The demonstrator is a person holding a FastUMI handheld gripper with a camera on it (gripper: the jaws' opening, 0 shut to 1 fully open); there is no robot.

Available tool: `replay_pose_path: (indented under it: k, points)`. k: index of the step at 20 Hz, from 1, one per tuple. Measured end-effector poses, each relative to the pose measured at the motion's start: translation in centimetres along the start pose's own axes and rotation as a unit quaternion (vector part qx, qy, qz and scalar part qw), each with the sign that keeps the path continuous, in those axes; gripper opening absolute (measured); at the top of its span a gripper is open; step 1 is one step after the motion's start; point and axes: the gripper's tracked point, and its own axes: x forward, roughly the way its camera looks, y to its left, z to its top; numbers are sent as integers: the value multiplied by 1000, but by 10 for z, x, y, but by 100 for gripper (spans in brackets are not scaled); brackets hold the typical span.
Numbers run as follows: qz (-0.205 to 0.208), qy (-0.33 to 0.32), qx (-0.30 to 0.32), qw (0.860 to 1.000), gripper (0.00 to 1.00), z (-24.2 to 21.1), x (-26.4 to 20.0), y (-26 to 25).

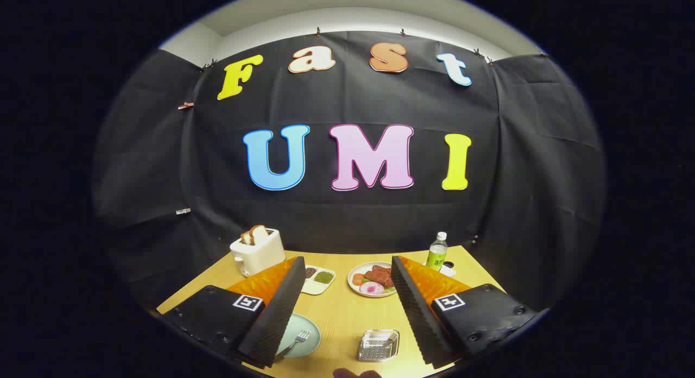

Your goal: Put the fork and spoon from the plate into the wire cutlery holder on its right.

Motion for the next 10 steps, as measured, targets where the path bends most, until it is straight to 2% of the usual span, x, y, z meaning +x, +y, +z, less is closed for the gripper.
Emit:
replay_pose_path:
  k: [10]
  points:
    - [26,31,6,999,98,-20,5,27]
